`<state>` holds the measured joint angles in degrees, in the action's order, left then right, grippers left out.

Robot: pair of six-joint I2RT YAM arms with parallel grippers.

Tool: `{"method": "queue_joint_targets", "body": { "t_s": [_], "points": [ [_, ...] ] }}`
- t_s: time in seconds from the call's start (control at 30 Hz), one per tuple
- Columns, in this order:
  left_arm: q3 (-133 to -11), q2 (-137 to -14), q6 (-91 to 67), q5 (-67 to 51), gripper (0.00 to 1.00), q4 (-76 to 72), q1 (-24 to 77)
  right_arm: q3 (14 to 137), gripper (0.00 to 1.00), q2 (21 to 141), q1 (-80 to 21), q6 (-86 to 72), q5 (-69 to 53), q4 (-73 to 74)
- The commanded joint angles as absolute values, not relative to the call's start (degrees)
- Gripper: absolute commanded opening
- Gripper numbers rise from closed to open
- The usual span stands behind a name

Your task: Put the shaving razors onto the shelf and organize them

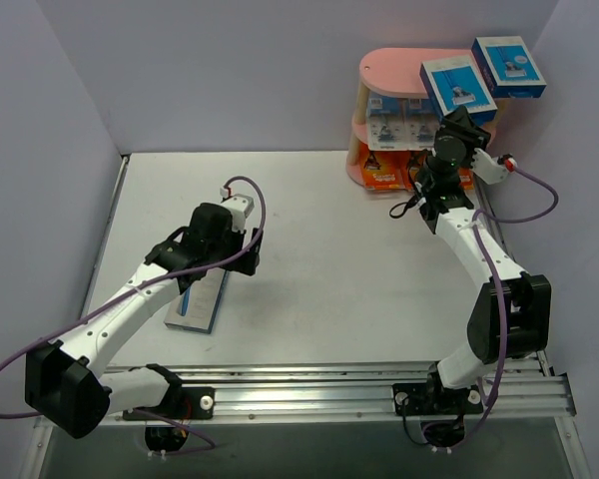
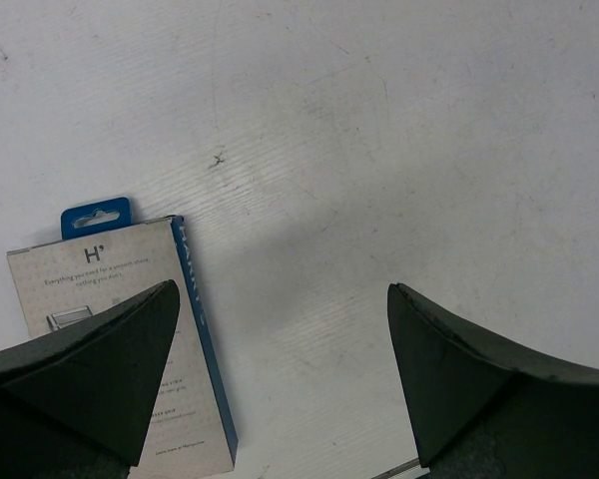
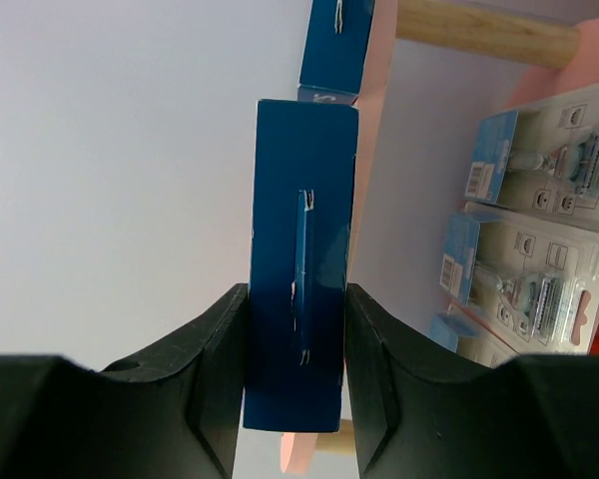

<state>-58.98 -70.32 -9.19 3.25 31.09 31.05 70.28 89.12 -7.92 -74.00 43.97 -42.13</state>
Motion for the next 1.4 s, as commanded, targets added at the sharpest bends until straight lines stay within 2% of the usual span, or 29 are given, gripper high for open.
{"method": "queue_joint_targets", "body": {
  "t_s": [0.0,0.33,0.57,0.8,1.37],
  "points": [
    [-61.0,-70.75,-8.61,3.52,0.94,30.15,31.64,70.66,0.0,86.13,-8.17,-75.85,50.18,-47.11],
    [-61.17,-71.72,-8.53,3.69,0.94,30.06,31.82,73.3,0.0,88.15,-7.74,-77.52,51.68,-45.26],
    [-61.17,-71.98,-8.44,3.78,0.94,30.06,31.82,76.64,0.07,90.26,-7.91,-77.96,53.08,-43.77],
    [-61.26,-72.33,-8.44,3.52,0.94,29.97,31.99,79.54,0.08,92.9,-7.82,-78.49,53.61,-42.28],
    [-61.35,-73.56,-8.44,3.43,0.94,30.06,32.52,84.64,0.2,97.91,-7.29,-79.98,53.26,-39.9]
  ]
}}
